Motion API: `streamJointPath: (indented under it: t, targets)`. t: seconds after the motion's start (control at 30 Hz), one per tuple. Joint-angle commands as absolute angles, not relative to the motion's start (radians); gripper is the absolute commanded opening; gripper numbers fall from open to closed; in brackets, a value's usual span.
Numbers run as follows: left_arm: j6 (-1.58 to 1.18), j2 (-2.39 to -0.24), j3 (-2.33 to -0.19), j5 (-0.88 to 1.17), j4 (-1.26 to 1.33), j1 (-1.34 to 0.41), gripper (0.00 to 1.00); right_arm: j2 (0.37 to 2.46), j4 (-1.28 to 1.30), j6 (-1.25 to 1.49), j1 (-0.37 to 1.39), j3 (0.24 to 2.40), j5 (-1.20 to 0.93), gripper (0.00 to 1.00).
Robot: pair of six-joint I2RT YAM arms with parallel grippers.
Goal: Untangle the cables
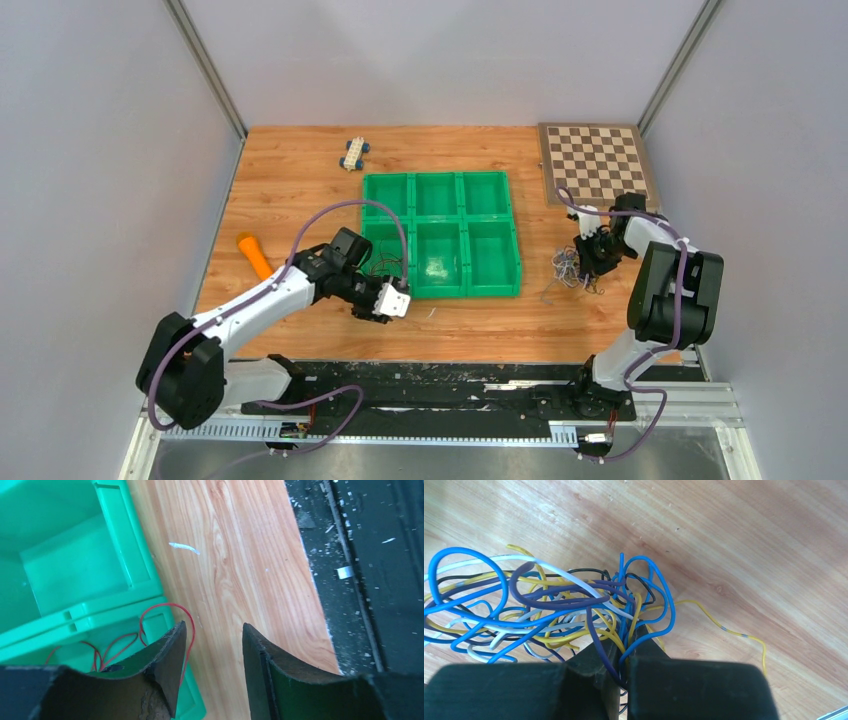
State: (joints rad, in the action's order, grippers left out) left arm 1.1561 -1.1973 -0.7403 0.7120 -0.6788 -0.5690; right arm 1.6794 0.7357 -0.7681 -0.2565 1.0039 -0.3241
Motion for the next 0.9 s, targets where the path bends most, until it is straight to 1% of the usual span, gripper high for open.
streamJointPath:
  t: [0.0,0.1,0.17,0.3,0.33,0.37,0.4,0.43,0.47,0.5,0.6,0.87]
  targets:
    - [1.215,-1.257,-0.729,0.673,-0.521,-0.604,0.52,1.63,0.743,-0.761,-0.255,0.985,-0.332,0.02]
    - [1.208,-1.301,-0.712,0.636,-0.481,-0.613,0.5,1.625,0.744,-0.761,-0.255,0.979,-0.329,0.02]
    - [1.196,-1.321,-0.705,0.607,-0.443,-0.613,0.47,1.623,0.745,-0.761,-0.256,0.979,-0.327,0.02]
    - [1.215,-1.354,-0.709,0.571,-0.458,-0.614,0.38,1.624,0.747,-0.758,-0.255,0.979,-0.327,0.02]
    - [1.212,-1.355,-0.709,0.562,-0.46,-0.614,0.3,1.626,0.746,-0.757,-0.255,0.981,-0.327,0.01]
    - [1.204,-1.354,-0.715,0.555,-0.46,-0.614,0.2,1.627,0.746,-0.756,-0.255,0.984,-0.326,0.02]
    - [1.165,-1.346,-0.719,0.552,-0.455,-0.614,0.15,1.627,0.747,-0.755,-0.256,0.988,-0.324,0.01]
    - [1.135,-1.339,-0.727,0.53,-0.426,-0.614,0.04,1.628,0.747,-0.753,-0.256,0.989,-0.324,0.02]
    - [1.048,-1.323,-0.73,0.513,-0.401,-0.612,0.01,1.626,0.748,-0.755,-0.256,0.991,-0.324,0.02]
    - [1.007,-1.317,-0.74,0.488,-0.354,-0.599,0.0,1.625,0.747,-0.755,-0.256,0.992,-0.324,0.02]
    - [0.85,-1.343,-0.797,0.445,-0.3,-0.538,0.0,1.628,0.749,-0.755,-0.255,0.996,-0.328,0.01]
    - [0.72,-1.542,-0.922,0.33,-0.227,-0.493,0.0,1.646,0.759,-0.753,-0.255,1.024,-0.329,0.01]
